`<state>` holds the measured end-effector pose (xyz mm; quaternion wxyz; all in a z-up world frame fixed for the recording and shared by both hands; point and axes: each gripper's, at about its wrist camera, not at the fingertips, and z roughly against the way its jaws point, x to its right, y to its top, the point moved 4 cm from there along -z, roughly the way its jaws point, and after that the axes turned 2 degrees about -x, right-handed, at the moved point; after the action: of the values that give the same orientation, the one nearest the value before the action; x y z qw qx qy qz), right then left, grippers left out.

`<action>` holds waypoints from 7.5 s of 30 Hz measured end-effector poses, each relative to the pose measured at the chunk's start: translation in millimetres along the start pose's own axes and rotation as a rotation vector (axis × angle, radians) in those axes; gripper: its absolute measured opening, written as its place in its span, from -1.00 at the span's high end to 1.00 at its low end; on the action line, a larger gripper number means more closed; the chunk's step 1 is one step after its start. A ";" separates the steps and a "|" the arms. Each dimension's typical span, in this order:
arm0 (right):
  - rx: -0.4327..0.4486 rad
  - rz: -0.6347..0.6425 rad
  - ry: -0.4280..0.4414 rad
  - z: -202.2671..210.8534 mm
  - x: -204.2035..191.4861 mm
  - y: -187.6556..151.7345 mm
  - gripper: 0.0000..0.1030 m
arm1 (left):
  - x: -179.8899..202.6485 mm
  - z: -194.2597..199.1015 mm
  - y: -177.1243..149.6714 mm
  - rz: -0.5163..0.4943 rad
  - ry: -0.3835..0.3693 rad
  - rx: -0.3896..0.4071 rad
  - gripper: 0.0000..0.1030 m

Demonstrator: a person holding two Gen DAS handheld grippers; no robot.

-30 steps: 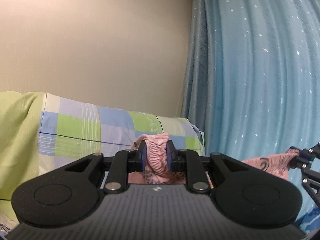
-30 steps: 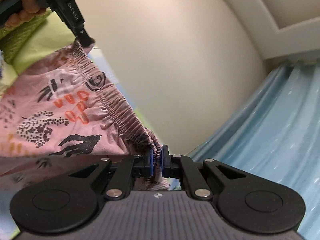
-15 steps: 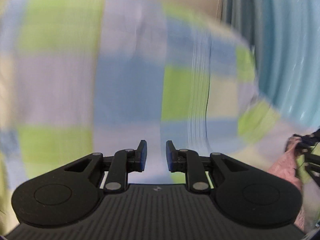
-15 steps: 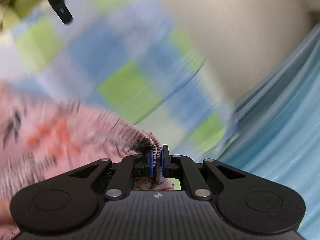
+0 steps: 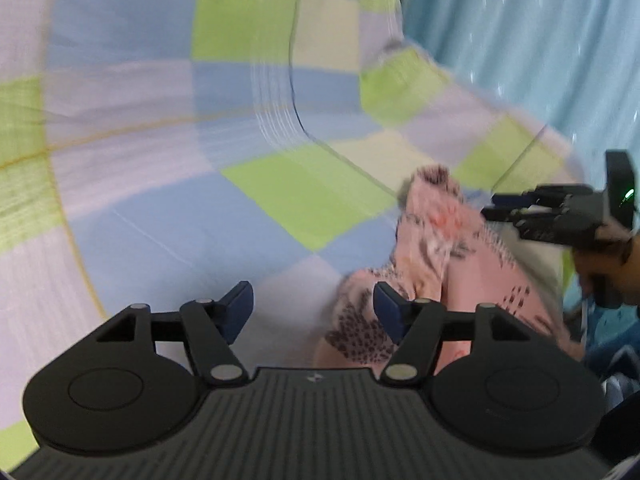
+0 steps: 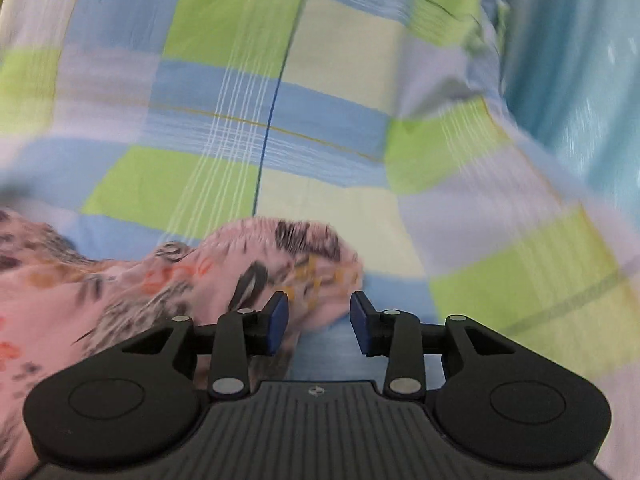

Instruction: Fold clothes

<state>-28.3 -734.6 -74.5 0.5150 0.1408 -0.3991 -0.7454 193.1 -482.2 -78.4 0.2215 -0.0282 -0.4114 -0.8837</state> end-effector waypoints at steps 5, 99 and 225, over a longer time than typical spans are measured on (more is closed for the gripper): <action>-0.019 -0.070 0.051 3.1 15.3 -13.0 0.29 | 26.1 -34.4 -1.5 -0.075 -0.050 -0.109 0.67; -0.038 -0.290 0.144 84.5 25.2 -101.9 0.08 | -1.8 120.9 -93.0 0.133 0.290 0.026 0.16; 0.137 0.530 0.318 122.6 -474.8 -26.6 0.15 | -63.0 262.7 -157.7 -0.071 0.470 0.098 -0.15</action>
<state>82.3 -257.5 -111.0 0.7364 0.1811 -0.3859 -0.5254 149.7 -175.9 -32.4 0.2808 0.2036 -0.3915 -0.8523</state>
